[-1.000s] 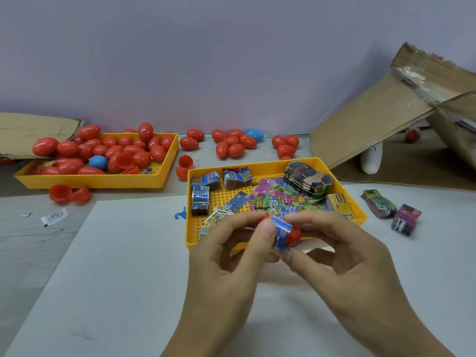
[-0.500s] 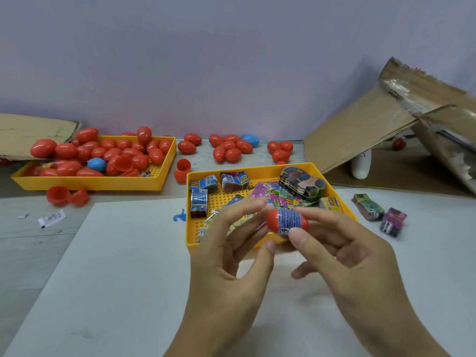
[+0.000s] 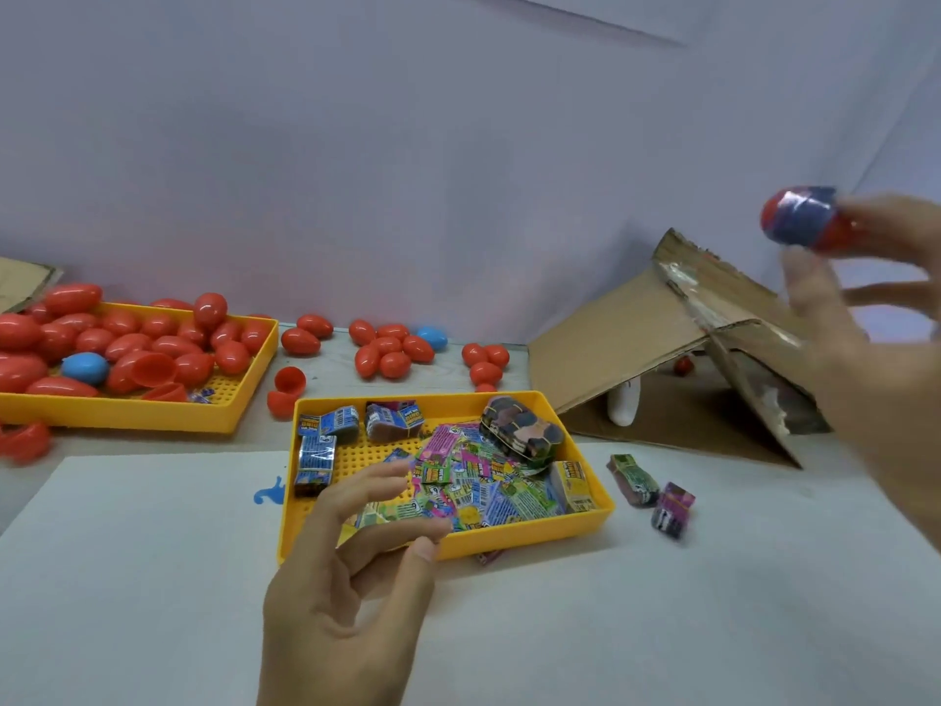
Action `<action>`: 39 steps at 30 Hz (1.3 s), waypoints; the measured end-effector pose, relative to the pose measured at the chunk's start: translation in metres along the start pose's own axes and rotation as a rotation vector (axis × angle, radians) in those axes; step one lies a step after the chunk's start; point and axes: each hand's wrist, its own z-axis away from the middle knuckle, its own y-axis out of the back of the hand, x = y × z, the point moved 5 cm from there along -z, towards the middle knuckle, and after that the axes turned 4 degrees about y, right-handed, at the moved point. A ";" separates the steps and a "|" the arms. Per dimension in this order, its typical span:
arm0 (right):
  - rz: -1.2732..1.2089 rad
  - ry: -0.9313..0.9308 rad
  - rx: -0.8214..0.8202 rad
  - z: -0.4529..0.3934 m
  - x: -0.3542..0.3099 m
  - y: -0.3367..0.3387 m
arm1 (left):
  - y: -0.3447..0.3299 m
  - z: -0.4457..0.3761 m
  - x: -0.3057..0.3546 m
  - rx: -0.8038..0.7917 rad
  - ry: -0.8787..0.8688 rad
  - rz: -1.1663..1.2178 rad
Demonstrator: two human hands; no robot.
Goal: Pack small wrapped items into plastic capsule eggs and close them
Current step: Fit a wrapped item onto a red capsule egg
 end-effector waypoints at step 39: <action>-0.998 -0.661 -0.819 0.177 -0.102 -0.129 | 0.090 -0.212 -0.029 0.018 -0.155 -1.370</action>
